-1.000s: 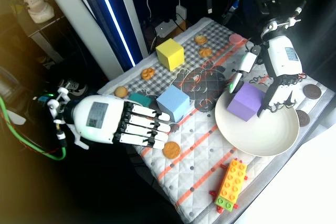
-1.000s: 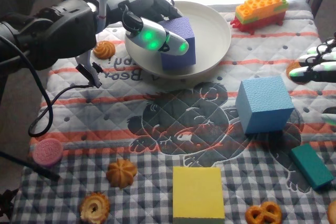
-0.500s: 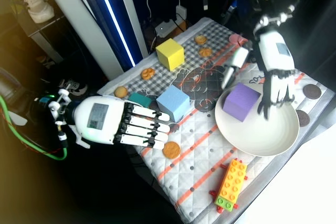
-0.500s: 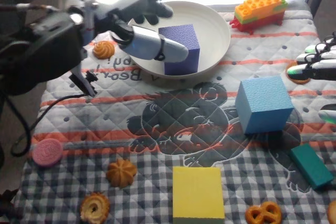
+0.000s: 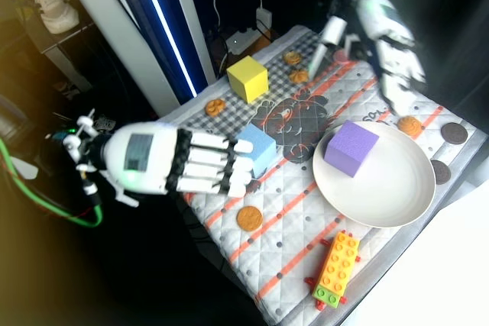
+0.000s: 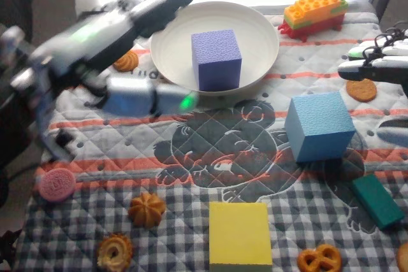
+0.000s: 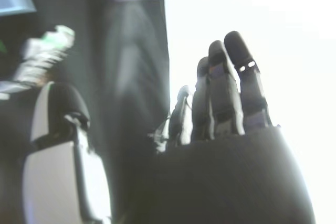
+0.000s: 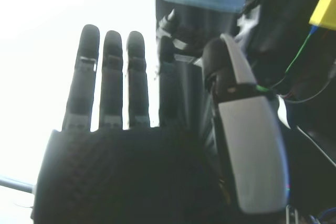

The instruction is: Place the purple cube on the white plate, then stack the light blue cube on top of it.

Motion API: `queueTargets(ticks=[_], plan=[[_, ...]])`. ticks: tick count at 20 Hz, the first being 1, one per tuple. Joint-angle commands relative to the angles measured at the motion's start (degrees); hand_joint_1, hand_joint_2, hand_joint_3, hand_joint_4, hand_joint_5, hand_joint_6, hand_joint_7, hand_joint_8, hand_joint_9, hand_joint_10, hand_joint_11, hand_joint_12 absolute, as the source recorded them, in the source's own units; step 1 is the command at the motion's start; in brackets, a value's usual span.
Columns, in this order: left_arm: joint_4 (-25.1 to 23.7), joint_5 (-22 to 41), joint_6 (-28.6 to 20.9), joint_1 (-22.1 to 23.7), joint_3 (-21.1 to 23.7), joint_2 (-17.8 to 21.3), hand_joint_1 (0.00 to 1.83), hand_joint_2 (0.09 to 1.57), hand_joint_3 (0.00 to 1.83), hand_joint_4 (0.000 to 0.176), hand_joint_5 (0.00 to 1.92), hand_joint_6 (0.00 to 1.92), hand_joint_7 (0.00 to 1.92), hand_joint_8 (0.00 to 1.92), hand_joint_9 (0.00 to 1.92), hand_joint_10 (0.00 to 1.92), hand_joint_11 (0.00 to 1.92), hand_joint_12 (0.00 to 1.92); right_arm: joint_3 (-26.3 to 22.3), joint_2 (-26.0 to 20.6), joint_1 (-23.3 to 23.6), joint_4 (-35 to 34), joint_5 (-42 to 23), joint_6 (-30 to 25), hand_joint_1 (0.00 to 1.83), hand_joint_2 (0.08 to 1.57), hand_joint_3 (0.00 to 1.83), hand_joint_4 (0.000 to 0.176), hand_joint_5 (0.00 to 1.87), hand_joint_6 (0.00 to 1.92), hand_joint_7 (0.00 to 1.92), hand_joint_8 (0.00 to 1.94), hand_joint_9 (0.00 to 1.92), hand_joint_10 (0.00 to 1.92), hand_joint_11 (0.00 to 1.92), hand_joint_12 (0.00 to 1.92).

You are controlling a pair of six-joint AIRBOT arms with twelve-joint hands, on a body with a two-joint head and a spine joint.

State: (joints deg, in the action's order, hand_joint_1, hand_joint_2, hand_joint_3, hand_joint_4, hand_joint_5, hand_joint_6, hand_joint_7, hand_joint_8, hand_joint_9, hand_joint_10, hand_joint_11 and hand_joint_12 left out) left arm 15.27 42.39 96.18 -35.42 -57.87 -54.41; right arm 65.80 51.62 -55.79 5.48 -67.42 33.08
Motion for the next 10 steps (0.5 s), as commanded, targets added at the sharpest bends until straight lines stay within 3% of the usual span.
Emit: queueTargets(ticks=[1, 2, 3, 4, 5, 7, 8, 9, 10], plan=[[-0.4, 12.5, -3.2, -1.5, 0.9, 1.8, 0.61, 0.88, 0.0, 0.176, 0.0, 0.0, 0.09, 0.01, 0.16, 0.01, 0.0, 0.65, 0.1, 0.1, 0.9, -1.5, -6.8, -0.3, 0.71, 1.12, 0.0, 0.046, 0.38, 0.0, 0.33, 0.0, 0.34, 0.0, 0.21, 0.53], [-0.9, 14.6, -7.5, -4.1, 2.0, 3.2, 0.74, 0.84, 0.0, 0.176, 0.0, 0.0, 0.05, 0.0, 0.13, 0.0, 0.0, 0.55, 0.3, 0.5, 1.1, -1.5, -6.8, -0.3, 0.75, 1.07, 0.0, 0.047, 0.33, 0.0, 0.27, 0.0, 0.28, 0.0, 0.15, 0.51], [-1.2, 16.4, -11.9, -6.6, 2.8, 4.7, 0.82, 0.84, 0.0, 0.176, 0.0, 0.0, 0.03, 0.0, 0.09, 0.0, 0.0, 0.42, 0.6, 1.1, 1.3, -1.5, -6.7, -0.3, 0.77, 1.05, 0.0, 0.036, 0.32, 0.0, 0.24, 0.0, 0.25, 0.0, 0.12, 0.5], [-1.3, 17.4, -13.9, -8.2, 3.4, 5.5, 0.84, 0.87, 0.0, 0.176, 0.0, 0.0, 0.03, 0.0, 0.07, 0.0, 0.0, 0.34, 0.8, 1.5, 1.5, -1.5, -6.4, -0.3, 0.77, 1.01, 0.0, 0.067, 0.3, 0.0, 0.2, 0.0, 0.2, 0.0, 0.08, 0.51], [-1.3, 19.2, -15.2, -10.1, 4.4, 6.5, 0.77, 0.89, 0.01, 0.176, 0.0, 0.0, 0.01, 0.0, 0.01, 0.0, 0.0, 0.07, 1.1, 2.0, 2.2, -1.2, -5.4, -0.3, 0.75, 1.0, 0.0, 0.105, 0.29, 0.0, 0.18, 0.0, 0.16, 0.0, 0.02, 0.59], [-1.2, 22.2, -15.2, -11.8, 6.3, 7.8, 0.74, 0.9, 0.01, 0.176, 0.0, 0.0, 0.0, 0.0, 0.0, 0.0, 0.0, 0.0, 1.7, 2.8, 3.6, -0.4, -3.7, -0.3, 0.76, 0.98, 0.0, 0.111, 0.26, 0.0, 0.18, 0.0, 0.19, 0.0, 0.0, 0.78], [-0.8, 23.6, -15.2, -12.4, 6.7, 7.9, 0.77, 0.91, 0.01, 0.171, 0.0, 0.0, 0.0, 0.0, 0.0, 0.0, 0.0, 0.0, 2.2, 3.3, 4.1, -0.3, -3.0, -0.3, 0.76, 0.99, 0.0, 0.092, 0.24, 0.0, 0.19, 0.0, 0.2, 0.0, 0.0, 0.8], [-0.1, 24.8, -15.2, -13.0, 7.0, 7.9, 0.75, 0.91, 0.01, 0.143, 0.0, 0.0, 0.0, 0.0, 0.0, 0.0, 0.0, 0.0, 2.9, 4.1, 4.7, -0.4, -2.2, -0.4, 0.74, 0.99, 0.01, 0.105, 0.22, 0.0, 0.21, 0.01, 0.22, 0.01, 0.0, 0.8], [0.4, 25.5, -15.2, -13.5, 7.1, 7.9, 0.75, 0.89, 0.0, 0.159, 0.0, 0.0, 0.0, 0.0, 0.0, 0.0, 0.01, 0.01, 3.8, 4.9, 5.4, -0.4, -1.2, -0.6, 0.72, 1.0, 0.0, 0.119, 0.21, 0.0, 0.22, 0.01, 0.28, 0.03, 0.09, 0.84]])
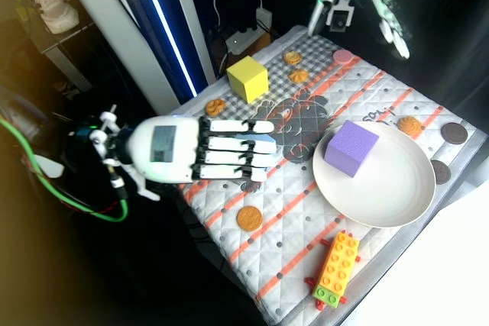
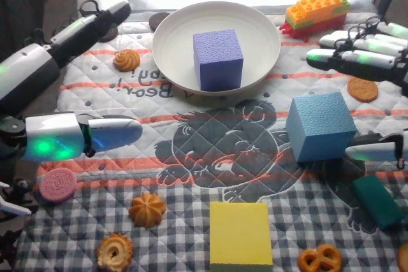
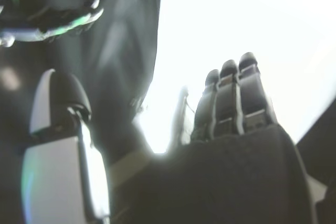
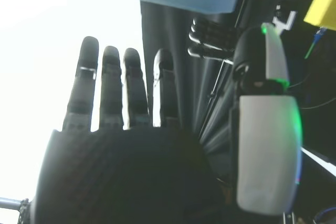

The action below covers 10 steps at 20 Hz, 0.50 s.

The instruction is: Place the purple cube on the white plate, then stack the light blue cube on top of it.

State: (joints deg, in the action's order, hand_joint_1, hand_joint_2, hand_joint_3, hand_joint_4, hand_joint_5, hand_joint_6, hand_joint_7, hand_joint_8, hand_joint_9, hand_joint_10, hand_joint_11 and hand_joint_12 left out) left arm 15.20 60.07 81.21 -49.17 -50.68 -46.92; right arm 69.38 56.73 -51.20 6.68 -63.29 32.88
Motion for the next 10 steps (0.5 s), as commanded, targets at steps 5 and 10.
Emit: queueTargets(ticks=[5, 10], plan=[[1.3, 8.9, -0.2, -1.1, 0.5, 0.8, 0.88, 0.87, 0.0, 0.15, 0.0, 0.0, 0.0, 0.0, 0.0, 0.0, 0.0, 0.0, 2.9, 2.0, 3.6, -0.6, 0.7, -0.9, 0.78, 0.97, 0.0, 0.124, 0.26, 0.0, 0.37, 0.0, 0.4, 0.01, 0.07, 1.01], [2.1, 9.1, -0.3, -2.2, 0.9, 0.9, 0.88, 0.87, 0.0, 0.169, 0.0, 0.0, 0.01, 0.0, 0.0, 0.0, 0.0, 0.0, 5.0, 3.8, 5.5, 2.7, 3.0, -4.6, 0.78, 1.03, 0.0, 0.021, 0.64, 0.02, 0.79, 0.04, 0.77, 0.15, 0.2, 1.39]])
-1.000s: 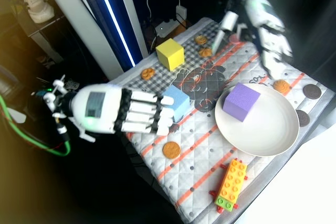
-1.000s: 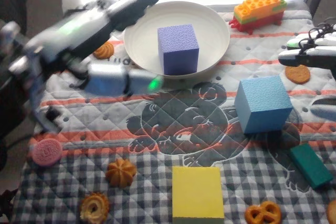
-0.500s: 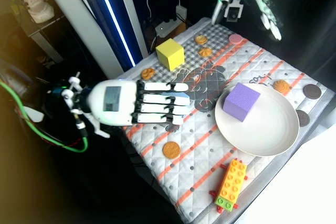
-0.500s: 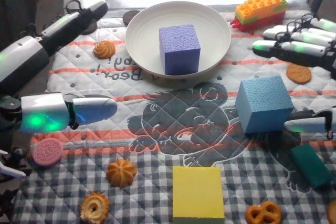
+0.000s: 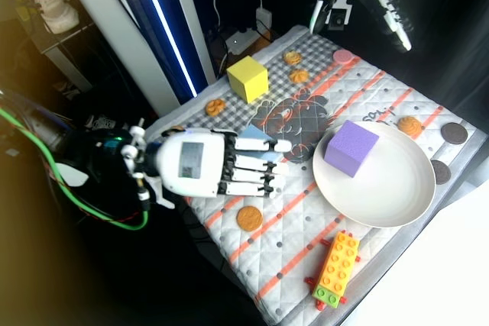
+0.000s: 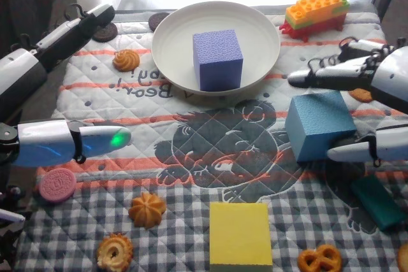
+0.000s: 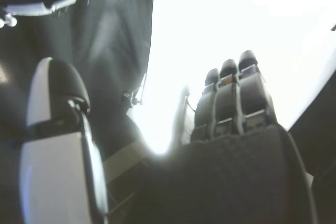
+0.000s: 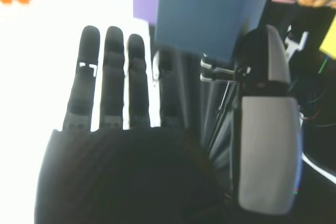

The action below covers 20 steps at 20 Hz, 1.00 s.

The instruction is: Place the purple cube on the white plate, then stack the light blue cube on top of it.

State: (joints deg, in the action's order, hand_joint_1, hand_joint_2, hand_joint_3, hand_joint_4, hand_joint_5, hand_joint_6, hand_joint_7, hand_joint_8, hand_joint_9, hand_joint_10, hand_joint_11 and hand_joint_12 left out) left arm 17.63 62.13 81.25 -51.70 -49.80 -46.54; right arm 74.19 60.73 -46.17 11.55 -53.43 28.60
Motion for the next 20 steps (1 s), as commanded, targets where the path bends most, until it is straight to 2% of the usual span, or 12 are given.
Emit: queueTargets(ticks=[1, 2, 3, 4, 5, 10, 12, 13, 14, 16, 18, 20], plan=[[-0.1, 7.0, -0.3, 0.1, 0.1, 0.5, 0.88, 0.88, 0.0, 0.167, 0.0, 0.0, 0.01, 0.0, 0.0, 0.0, 0.0, 0.0, 0.2, -0.2, 1.0, -1.5, -6.8, -0.5, 0.8, 1.05, 0.0, 0.0, 0.73, 0.02, 0.88, 0.04, 0.76, 0.31, 0.21, 1.45], [0.3, 7.3, -0.3, -0.2, 0.2, 0.4, 0.88, 0.88, 0.0, 0.169, 0.0, 0.0, 0.01, 0.0, 0.0, 0.0, 0.0, 0.0, 0.2, -0.3, 1.4, -0.5, -6.8, -1.2, 0.96, 1.11, 0.0, 0.141, 0.9, 0.81, 1.05, 0.09, 0.86, 0.52, 0.38, 1.48], [0.6, 7.6, -0.3, -0.6, 0.3, 0.4, 0.88, 0.89, 0.01, 0.174, 0.0, 0.0, 0.0, 0.0, 0.0, 0.0, 0.0, 0.0, 0.1, -0.4, 1.8, 0.3, -6.8, -1.7, 0.99, 1.13, 0.0, 0.155, 0.92, 1.01, 1.19, 0.22, 0.89, 0.84, 0.49, 1.55], [1.0, 7.9, -0.3, -1.0, 0.4, 0.4, 0.88, 0.89, 0.0, 0.176, 0.0, 0.0, 0.0, 0.0, 0.0, 0.0, 0.0, 0.0, 0.0, -0.6, 2.5, 1.0, -7.0, -1.9, 1.03, 1.12, 0.0, 0.116, 0.97, 0.99, 1.12, 0.71, 0.89, 1.14, 0.56, 1.66], [1.3, 8.0, -0.3, -1.4, 0.5, 0.5, 0.87, 0.88, 0.0, 0.176, 0.0, 0.0, 0.0, 0.0, 0.0, 0.0, 0.0, 0.0, -0.1, -0.8, 3.7, 1.7, -7.3, -1.9, 1.2, 1.13, 0.0, 0.0, 0.96, 0.86, 1.01, 1.11, 0.83, 1.18, 0.52, 1.71], [1.5, 7.2, -0.3, -1.7, 0.5, 0.4, 0.81, 0.92, 0.01, 0.176, 0.0, 0.0, 0.0, 0.0, 0.0, 0.0, 0.0, 0.0, 2.5, 0.5, 10.3, 2.0, -7.7, -1.9, 1.15, 1.11, 0.0, 0.0, 1.0, 0.93, 0.85, 1.31, 0.73, 1.66, 0.63, 1.92], [1.5, 6.6, -0.3, -1.6, 0.2, 0.1, 0.81, 0.92, 0.01, 0.176, 0.0, 0.0, 0.0, 0.0, 0.0, 0.0, 0.0, 0.0, 4.5, 2.2, 13.3, 2.0, -6.5, -1.9, 1.24, 1.14, 0.0, 0.0, 1.07, 0.66, 0.85, 1.38, 0.61, 1.33, 0.42, 1.72], [1.5, 6.4, -0.3, -1.5, 0.1, -0.1, 0.81, 0.92, 0.01, 0.176, 0.0, 0.0, 0.02, 0.01, 0.0, 0.0, 0.01, 0.0, 5.4, 3.1, 14.9, 2.0, -5.8, -1.9, 1.23, 1.13, 0.0, 0.0, 1.06, 0.87, 0.85, 1.16, 0.66, 0.91, 0.39, 1.48], [1.5, 6.0, -0.3, -1.5, 0.0, -0.3, 0.82, 0.93, 0.01, 0.176, 0.0, 0.0, 0.05, 0.02, 0.02, 0.01, 0.03, 0.02, 6.6, 4.4, 16.7, 2.0, -4.8, -1.9, 1.25, 1.11, 0.0, 0.0, 1.09, 0.65, 0.96, 1.19, 0.83, 1.08, 0.6, 1.59], [1.5, 5.5, -0.3, -1.3, -0.2, -0.5, 0.8, 0.93, 0.01, 0.176, 0.0, 0.0, 0.01, 0.0, 0.0, 0.0, 0.02, 0.01, 8.6, 6.6, 19.5, 2.0, -2.9, -1.9, 1.18, 1.08, 0.0, 0.0, 1.07, 0.81, 0.96, 1.35, 0.98, 1.76, 0.95, 1.91], [1.4, 4.9, -0.3, -1.0, -0.5, -0.8, 0.82, 0.93, 0.0, 0.153, 0.0, 0.0, 0.0, 0.0, 0.01, 0.0, 0.05, 0.03, 10.3, 8.7, 22.0, 2.0, -0.4, -1.2, 1.25, 1.09, 0.0, 0.0, 1.02, 0.77, 1.08, 1.02, 0.98, 1.09, 0.81, 1.47], [1.2, 4.3, -0.3, -0.6, -0.9, -1.1, 0.85, 0.93, 0.0, 0.148, 0.0, 0.0, 0.0, 0.0, 0.01, 0.0, 0.05, 0.04, 12.1, 11.1, 24.4, 2.0, 3.0, 0.1, 1.26, 1.08, 0.0, 0.0, 1.02, 0.75, 1.13, 0.94, 1.06, 0.91, 0.88, 1.39]])
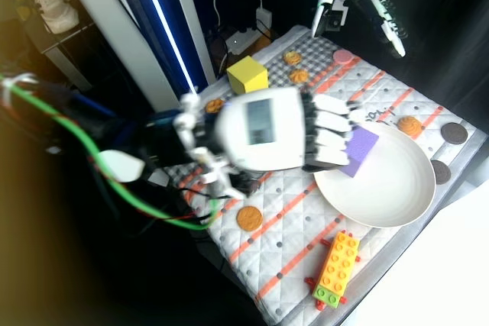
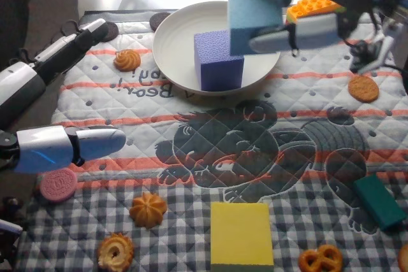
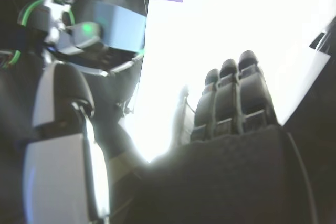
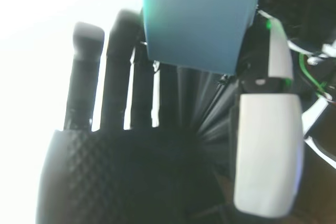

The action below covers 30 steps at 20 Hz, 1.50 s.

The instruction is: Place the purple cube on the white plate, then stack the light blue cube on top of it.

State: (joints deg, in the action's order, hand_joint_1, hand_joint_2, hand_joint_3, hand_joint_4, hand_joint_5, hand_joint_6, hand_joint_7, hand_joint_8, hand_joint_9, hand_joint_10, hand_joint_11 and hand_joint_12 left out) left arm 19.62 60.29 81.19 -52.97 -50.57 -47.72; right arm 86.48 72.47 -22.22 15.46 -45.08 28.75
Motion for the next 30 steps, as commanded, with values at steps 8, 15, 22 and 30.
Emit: queueTargets(ticks=[8, 15, 22, 30], plan=[[-1.8, 5.0, -0.2, 1.5, -0.7, -0.4, 0.83, 0.95, 0.0, 0.114, 0.0, 0.0, 0.03, 0.0, 0.04, 0.0, 0.0, 0.33, 4.1, 4.9, 2.8, -1.9, -0.5, 0.6, 1.26, 1.08, 0.0, 0.0, 0.98, 0.87, 1.17, 0.82, 1.15, 0.84, 0.92, 1.46], [-2.1, 4.0, -0.2, 1.9, -1.1, -1.1, 0.82, 0.95, 0.0, 0.144, 0.0, 0.0, 0.04, 0.0, 0.06, 0.0, 0.0, 0.41, 4.6, 5.8, 3.8, -1.9, -0.3, 0.6, 1.26, 1.08, 0.0, 0.0, 0.98, 0.86, 1.17, 0.82, 1.22, 0.56, 0.91, 1.32], [-2.6, 3.3, -0.2, 2.3, -1.5, -1.5, 0.83, 0.94, 0.0, 0.147, 0.0, 0.0, 0.06, 0.0, 0.1, 0.0, 0.0, 0.57, 4.9, 6.5, 5.0, -1.9, -0.3, 1.2, 1.28, 1.08, 0.0, 0.0, 1.05, 0.65, 1.11, 1.01, 1.08, 1.02, 0.86, 1.64], [-2.6, 3.4, -0.3, 2.3, -1.3, -1.4, 0.82, 0.95, 0.0, 0.133, 0.0, 0.0, 0.05, 0.0, 0.08, 0.01, 0.0, 0.46, 5.2, 7.0, 3.2, -3.4, -0.2, 1.2, 1.28, 1.07, 0.0, 0.0, 1.0, 0.79, 1.18, 0.83, 1.15, 0.9, 0.97, 1.5]])
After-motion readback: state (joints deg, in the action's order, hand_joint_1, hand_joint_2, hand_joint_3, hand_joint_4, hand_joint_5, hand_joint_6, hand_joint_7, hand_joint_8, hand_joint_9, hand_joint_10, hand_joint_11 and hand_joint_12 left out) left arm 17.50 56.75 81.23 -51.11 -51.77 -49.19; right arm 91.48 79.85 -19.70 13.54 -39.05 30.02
